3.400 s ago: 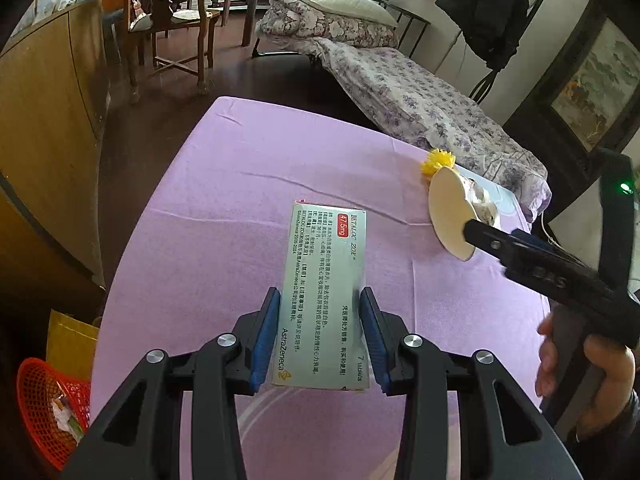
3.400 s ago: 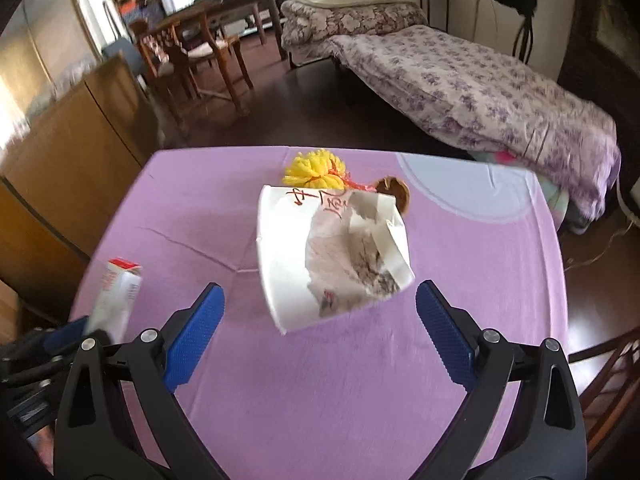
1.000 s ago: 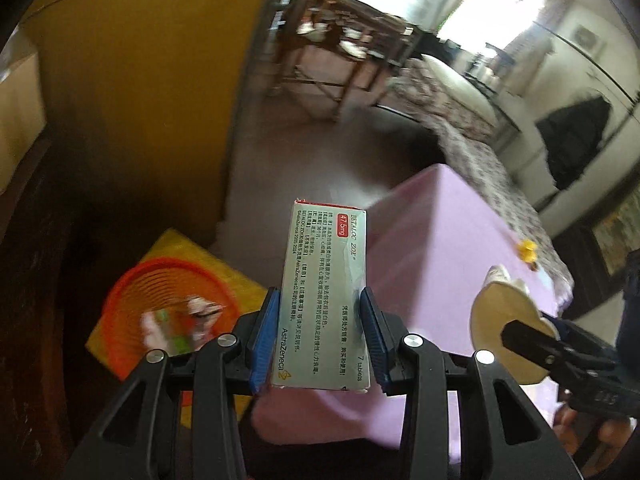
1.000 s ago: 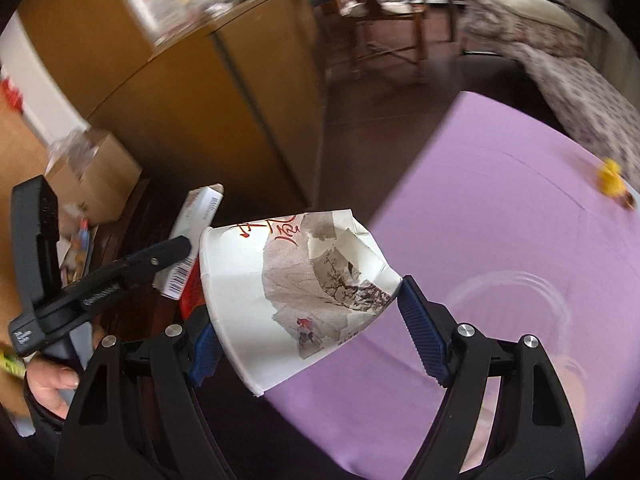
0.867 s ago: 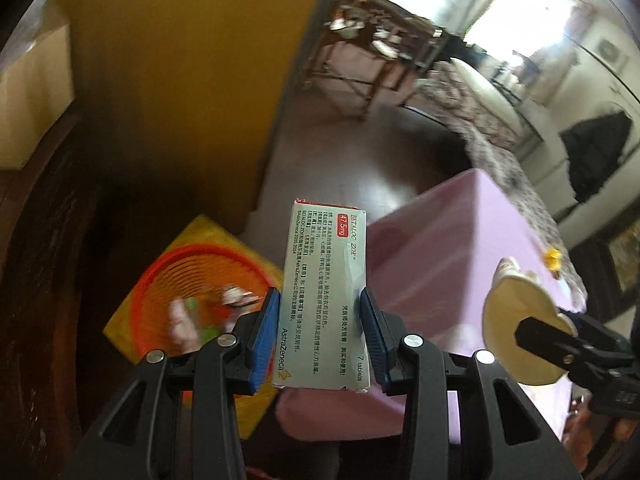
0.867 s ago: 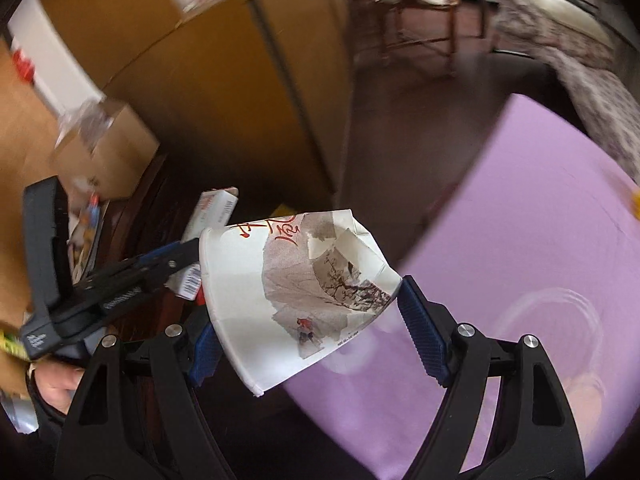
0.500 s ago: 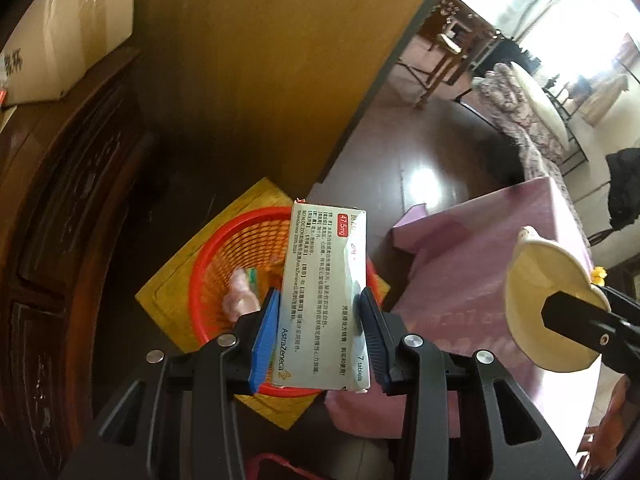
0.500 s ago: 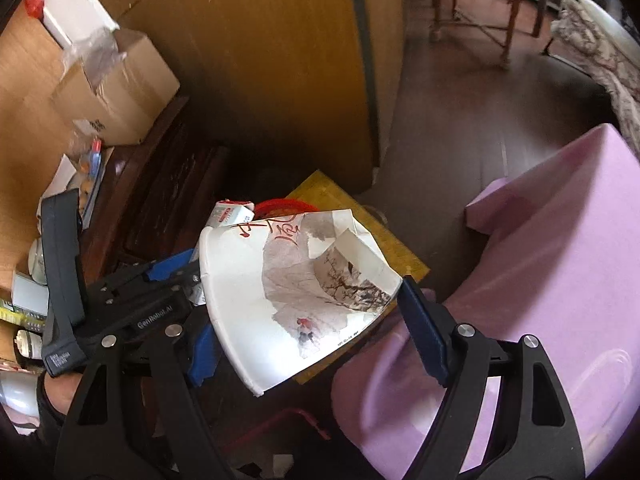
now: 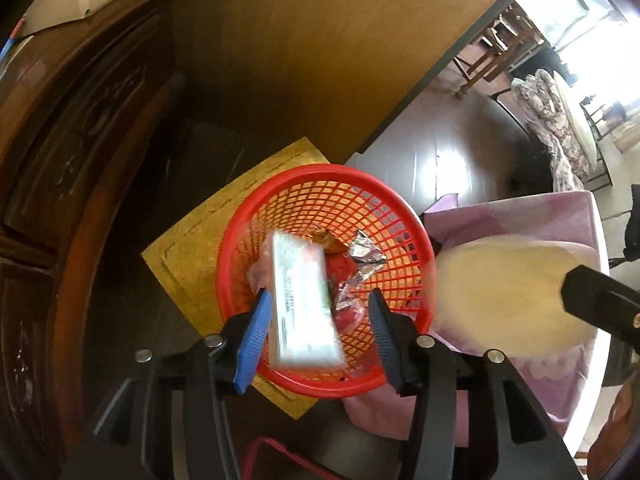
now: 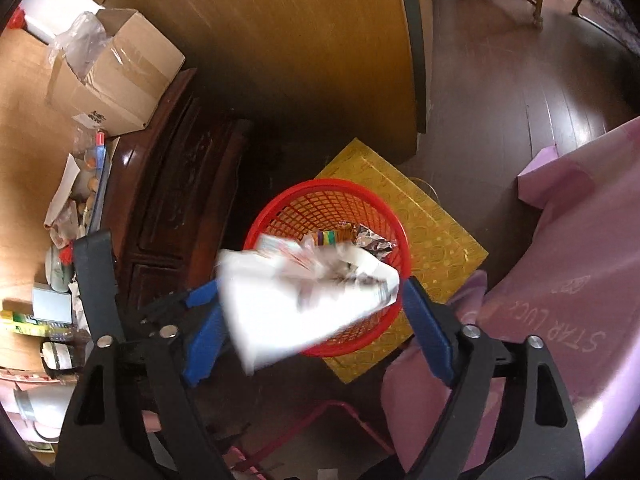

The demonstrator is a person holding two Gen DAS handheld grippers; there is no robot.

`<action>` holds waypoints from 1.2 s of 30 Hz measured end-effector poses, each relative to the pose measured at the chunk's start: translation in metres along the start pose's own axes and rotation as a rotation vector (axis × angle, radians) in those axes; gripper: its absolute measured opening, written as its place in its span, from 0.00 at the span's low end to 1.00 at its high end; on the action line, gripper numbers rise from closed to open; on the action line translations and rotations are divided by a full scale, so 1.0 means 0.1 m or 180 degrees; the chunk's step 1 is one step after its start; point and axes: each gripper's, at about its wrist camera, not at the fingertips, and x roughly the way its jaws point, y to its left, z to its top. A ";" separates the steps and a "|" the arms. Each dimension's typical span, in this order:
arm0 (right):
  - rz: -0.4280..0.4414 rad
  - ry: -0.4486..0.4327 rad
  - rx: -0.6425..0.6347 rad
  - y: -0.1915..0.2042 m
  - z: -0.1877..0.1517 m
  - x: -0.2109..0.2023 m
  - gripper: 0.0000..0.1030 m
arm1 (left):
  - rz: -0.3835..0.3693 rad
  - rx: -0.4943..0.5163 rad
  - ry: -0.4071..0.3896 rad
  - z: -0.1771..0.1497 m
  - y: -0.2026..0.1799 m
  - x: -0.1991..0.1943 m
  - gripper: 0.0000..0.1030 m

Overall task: Collect trash
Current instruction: 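Open the left tool over the basket while the right tool releases the paper cup, then swing both open tools back toward the table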

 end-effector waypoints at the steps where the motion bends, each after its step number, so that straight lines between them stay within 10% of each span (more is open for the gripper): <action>1: 0.0002 -0.0005 0.0004 -0.01 -0.01 0.00 0.80 | 0.0024 0.0017 -0.0007 0.00 0.00 0.00 0.48; 17: -0.0231 -0.0436 0.0146 -0.47 -0.24 -0.75 0.80 | -0.0024 0.0396 -0.0168 0.01 -0.63 -0.28 0.51; 36: -0.0720 -0.1332 0.1173 -2.30 -1.32 -2.12 0.80 | -0.0348 0.1326 -0.0315 -0.22 -2.45 -0.40 0.55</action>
